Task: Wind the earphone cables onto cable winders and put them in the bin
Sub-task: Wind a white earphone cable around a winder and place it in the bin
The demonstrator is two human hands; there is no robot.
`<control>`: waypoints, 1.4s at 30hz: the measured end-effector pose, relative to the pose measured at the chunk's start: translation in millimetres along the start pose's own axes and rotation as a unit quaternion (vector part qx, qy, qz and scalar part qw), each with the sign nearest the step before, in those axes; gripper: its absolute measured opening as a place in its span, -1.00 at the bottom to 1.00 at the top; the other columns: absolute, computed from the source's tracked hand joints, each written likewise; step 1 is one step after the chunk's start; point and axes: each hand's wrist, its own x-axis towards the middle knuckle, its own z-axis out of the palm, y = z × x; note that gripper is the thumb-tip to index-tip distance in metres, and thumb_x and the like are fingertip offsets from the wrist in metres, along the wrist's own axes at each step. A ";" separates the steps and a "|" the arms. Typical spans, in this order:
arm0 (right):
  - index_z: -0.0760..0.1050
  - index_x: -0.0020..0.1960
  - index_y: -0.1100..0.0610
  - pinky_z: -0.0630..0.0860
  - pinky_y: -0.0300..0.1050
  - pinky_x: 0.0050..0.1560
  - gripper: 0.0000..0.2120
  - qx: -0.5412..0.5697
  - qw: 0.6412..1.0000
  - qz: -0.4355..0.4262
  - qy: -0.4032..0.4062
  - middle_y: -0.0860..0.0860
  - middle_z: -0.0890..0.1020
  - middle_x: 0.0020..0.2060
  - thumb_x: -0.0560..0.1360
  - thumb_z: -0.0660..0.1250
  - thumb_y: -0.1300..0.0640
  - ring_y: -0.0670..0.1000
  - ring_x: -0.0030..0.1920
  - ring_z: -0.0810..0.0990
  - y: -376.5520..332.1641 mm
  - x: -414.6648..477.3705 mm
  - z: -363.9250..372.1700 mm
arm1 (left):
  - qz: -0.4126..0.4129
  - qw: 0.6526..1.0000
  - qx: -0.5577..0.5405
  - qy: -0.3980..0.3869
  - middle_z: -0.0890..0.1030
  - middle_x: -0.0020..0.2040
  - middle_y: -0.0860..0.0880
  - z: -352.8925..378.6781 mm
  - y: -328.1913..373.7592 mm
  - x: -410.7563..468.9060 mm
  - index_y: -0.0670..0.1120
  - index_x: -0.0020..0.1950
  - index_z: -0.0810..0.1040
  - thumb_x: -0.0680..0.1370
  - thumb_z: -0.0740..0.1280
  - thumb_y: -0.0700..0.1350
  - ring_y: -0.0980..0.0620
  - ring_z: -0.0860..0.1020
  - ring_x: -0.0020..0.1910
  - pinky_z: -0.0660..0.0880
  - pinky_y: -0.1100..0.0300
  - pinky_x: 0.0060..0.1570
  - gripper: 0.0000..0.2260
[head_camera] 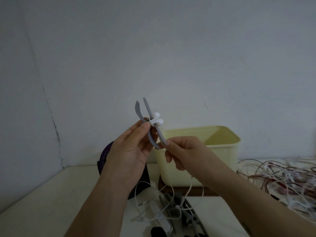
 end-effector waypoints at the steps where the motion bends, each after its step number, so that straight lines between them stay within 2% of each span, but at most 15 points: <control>1: 0.62 -0.10 0.21 0.27 -0.20 -0.43 -0.69 -0.033 0.999 -0.001 -0.016 -0.01 0.50 -0.42 0.60 0.19 0.05 -0.06 -0.48 0.30 -2.6 -1.6 0.5 | 0.003 1.000 -0.004 0.016 0.69 0.01 -0.12 -0.3 -0.6 0.4 -0.22 0.13 0.60 0.38 0.32 -0.16 0.02 0.64 -0.04 0.57 0.11 0.09 -0.66; 2: 0.62 -0.11 0.11 0.26 -0.24 -0.43 -0.71 -0.056 0.998 -0.005 -0.035 -0.08 0.48 -0.46 0.61 0.18 0.05 -0.08 -0.48 0.30 -6.4 -3.8 1.5 | 0.005 0.999 -0.005 0.032 0.69 0.03 -0.13 -1.2 -1.1 0.9 -0.24 0.15 0.58 0.39 0.33 -0.17 0.02 0.64 -0.01 0.54 0.07 0.14 -0.64; 4: 0.60 -0.12 0.00 0.26 -0.25 -0.41 -0.75 -0.089 0.995 -0.019 -0.045 -0.07 0.41 -0.48 0.61 0.17 0.04 -0.10 -0.49 0.28 -12.3 -6.7 2.9 | 0.007 0.998 -0.004 0.054 0.68 0.07 -0.15 -2.7 -1.9 1.6 -0.26 0.20 0.56 0.40 0.34 -0.17 0.03 0.63 0.01 0.51 0.02 0.19 -0.61; 7: 0.61 -0.08 0.03 0.20 -0.34 -0.48 -0.76 -0.154 0.987 -0.040 -0.028 -0.10 0.35 -0.54 0.60 0.18 0.04 -0.12 -0.55 0.25 -17.6 -8.5 0.9 | 0.013 0.998 0.010 0.061 0.68 0.07 -0.15 -2.9 -2.9 1.5 -0.26 0.18 0.58 0.41 0.33 -0.18 0.06 0.64 -0.02 0.51 0.03 0.19 -0.63; 9: 0.62 -0.05 0.07 0.25 -0.35 -0.50 -0.76 -0.189 0.981 -0.039 -0.030 -0.14 0.35 -0.63 0.60 0.18 0.05 -0.13 -0.58 0.29 -21.3 -9.8 -2.1 | 0.015 0.998 0.018 0.061 0.69 0.05 -0.14 -1.2 -4.0 1.2 -0.26 0.15 0.59 0.45 0.31 -0.22 0.05 0.65 -0.01 0.52 0.05 0.16 -0.71; 12: 0.62 -0.02 0.08 0.31 -0.36 -0.44 -0.75 -0.230 0.972 -0.042 -0.031 -0.22 0.40 -0.62 0.60 0.18 0.05 -0.16 -0.55 0.35 -26.0 -10.6 -5.8 | 0.021 0.997 0.033 0.060 0.70 0.01 -0.11 2.2 -5.3 -0.7 -0.22 0.08 0.62 0.53 0.27 -0.27 0.06 0.65 -0.01 0.55 0.11 0.13 -0.81; 15: 0.62 -0.01 0.08 0.30 -0.38 -0.44 -0.75 -0.244 0.969 -0.037 -0.034 -0.27 0.41 -0.61 0.60 0.18 0.06 -0.19 -0.54 0.37 -29.4 -11.9 -8.1 | 0.036 0.996 0.053 0.062 0.72 -0.05 -0.07 7.0 -5.3 -3.9 -0.17 0.00 0.62 0.54 0.26 -0.28 0.10 0.67 -0.07 0.60 0.21 0.02 -0.84; 21: 0.64 0.00 0.06 0.29 -0.37 -0.46 -0.75 -0.244 0.968 -0.037 -0.034 -0.22 0.39 -0.62 0.60 0.19 0.05 -0.16 -0.56 0.34 -35.8 -14.4 -10.5 | 0.051 0.994 0.068 0.075 0.72 -0.09 -0.06 10.4 -7.3 -5.8 -0.20 0.04 0.57 0.55 0.27 -0.30 0.12 0.67 -0.11 0.61 0.26 -0.10 -0.87; 25: 0.63 -0.03 0.16 0.27 -0.36 -0.48 -0.73 -0.248 0.967 -0.038 -0.031 -0.18 0.35 -0.64 0.59 0.20 0.05 -0.15 -0.56 0.32 -38.1 -14.8 -14.1 | 0.043 0.994 0.071 0.076 0.72 -0.07 -0.07 10.3 -8.2 -5.5 -0.24 0.09 0.56 0.53 0.28 -0.31 0.09 0.68 -0.08 0.61 0.20 0.00 -0.84; 28: 0.64 -0.05 0.09 0.25 -0.37 -0.51 -0.76 -0.241 0.969 -0.035 -0.031 -0.17 0.35 -0.65 0.58 0.21 0.05 -0.14 -0.58 0.29 -39.3 -15.5 -15.9 | 0.024 0.994 0.071 0.077 0.72 -0.07 -0.06 10.6 -8.1 -6.0 -0.20 0.06 0.56 0.54 0.27 -0.30 0.06 0.68 -0.05 0.60 0.14 0.05 -0.86; 32: 0.63 -0.06 0.13 0.23 -0.35 -0.52 -0.73 -0.238 0.970 -0.035 -0.032 -0.13 0.30 -0.65 0.57 0.22 0.01 -0.12 -0.58 0.27 -40.9 -15.6 -17.0 | -0.008 0.995 0.072 0.073 0.72 -0.05 -0.04 10.8 -5.5 -7.6 -0.16 0.05 0.59 0.52 0.30 -0.26 0.06 0.67 -0.01 0.61 0.18 -0.01 -0.85; 36: 0.64 -0.06 0.07 0.24 -0.34 -0.51 -0.76 -0.250 0.967 -0.034 -0.036 -0.12 0.31 -0.65 0.58 0.22 0.02 -0.12 -0.59 0.27 -42.1 -16.5 -19.1 | -0.039 0.994 0.069 0.075 0.72 -0.06 -0.03 11.9 -3.2 -9.7 -0.08 -0.05 0.65 0.41 0.36 -0.19 0.08 0.66 -0.01 0.54 0.17 -0.01 -0.85; 38: 0.64 -0.05 0.12 0.25 -0.34 -0.49 -0.74 -0.258 0.965 -0.036 -0.041 -0.09 0.31 -0.60 0.57 0.23 0.02 -0.11 -0.57 0.26 -42.2 -17.0 -20.3 | -0.055 0.992 0.072 0.086 0.72 -0.11 -0.01 12.0 -3.1 -9.8 -0.04 -0.14 0.66 0.45 0.36 -0.20 0.11 0.65 -0.09 0.51 0.17 -0.04 -0.90; 40: 0.61 -0.04 0.21 0.25 -0.33 -0.47 -0.70 -0.270 0.961 -0.040 -0.051 -0.06 0.31 -0.50 0.56 0.23 0.01 -0.10 -0.53 0.25 -41.7 -16.8 -21.0 | -0.070 0.990 0.075 0.092 0.72 -0.14 0.02 11.0 -3.4 -9.2 -0.02 -0.22 0.69 0.49 0.34 -0.18 0.12 0.64 -0.11 0.47 0.15 -0.01 -0.84; 42: 0.61 -0.04 0.21 0.24 -0.30 -0.45 -0.69 -0.277 0.959 -0.036 -0.056 0.00 0.34 -0.45 0.56 0.23 0.00 -0.11 -0.50 0.25 -40.8 -16.5 -21.4 | -0.079 0.991 0.071 0.085 0.72 -0.09 0.02 9.7 -3.8 -8.3 -0.02 -0.09 0.69 0.49 0.34 -0.16 0.11 0.63 -0.04 0.44 0.13 0.07 -0.87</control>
